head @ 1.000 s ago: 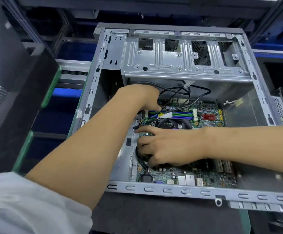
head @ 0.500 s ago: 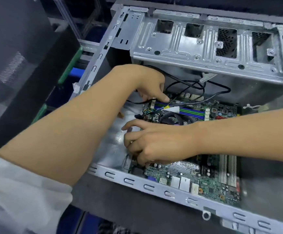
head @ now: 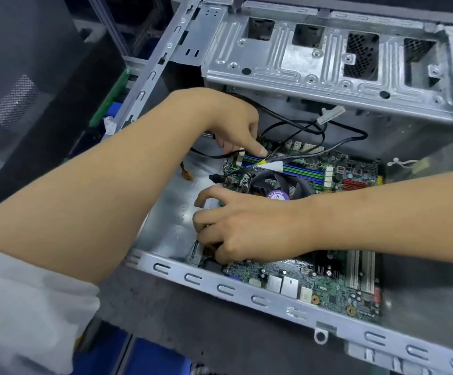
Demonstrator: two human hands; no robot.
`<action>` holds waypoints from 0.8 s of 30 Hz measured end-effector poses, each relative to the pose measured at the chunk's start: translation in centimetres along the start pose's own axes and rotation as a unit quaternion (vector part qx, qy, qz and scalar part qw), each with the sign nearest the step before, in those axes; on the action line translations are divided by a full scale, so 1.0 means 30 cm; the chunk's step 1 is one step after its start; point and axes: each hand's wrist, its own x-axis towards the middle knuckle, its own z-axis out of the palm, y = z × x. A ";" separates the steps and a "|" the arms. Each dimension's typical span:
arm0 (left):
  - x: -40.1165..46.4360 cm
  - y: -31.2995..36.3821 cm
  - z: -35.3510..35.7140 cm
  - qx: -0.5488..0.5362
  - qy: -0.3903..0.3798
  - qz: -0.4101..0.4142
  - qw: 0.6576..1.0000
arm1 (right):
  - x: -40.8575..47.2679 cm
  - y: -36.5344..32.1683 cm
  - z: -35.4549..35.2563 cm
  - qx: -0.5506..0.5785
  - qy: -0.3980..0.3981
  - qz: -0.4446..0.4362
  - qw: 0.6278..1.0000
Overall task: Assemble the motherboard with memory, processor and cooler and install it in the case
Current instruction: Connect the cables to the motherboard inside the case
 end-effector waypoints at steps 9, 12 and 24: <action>0.002 0.004 0.001 0.007 -0.003 0.002 1.000 | 0.003 -0.026 0.017 0.014 -0.042 0.091 0.995; 0.003 0.005 0.003 0.010 -0.001 0.003 1.000 | -0.006 -0.033 0.022 0.004 -0.033 0.101 0.994; -0.002 0.008 0.008 -0.004 0.004 0.007 1.000 | -0.023 -0.044 0.036 -0.065 0.074 -0.021 0.995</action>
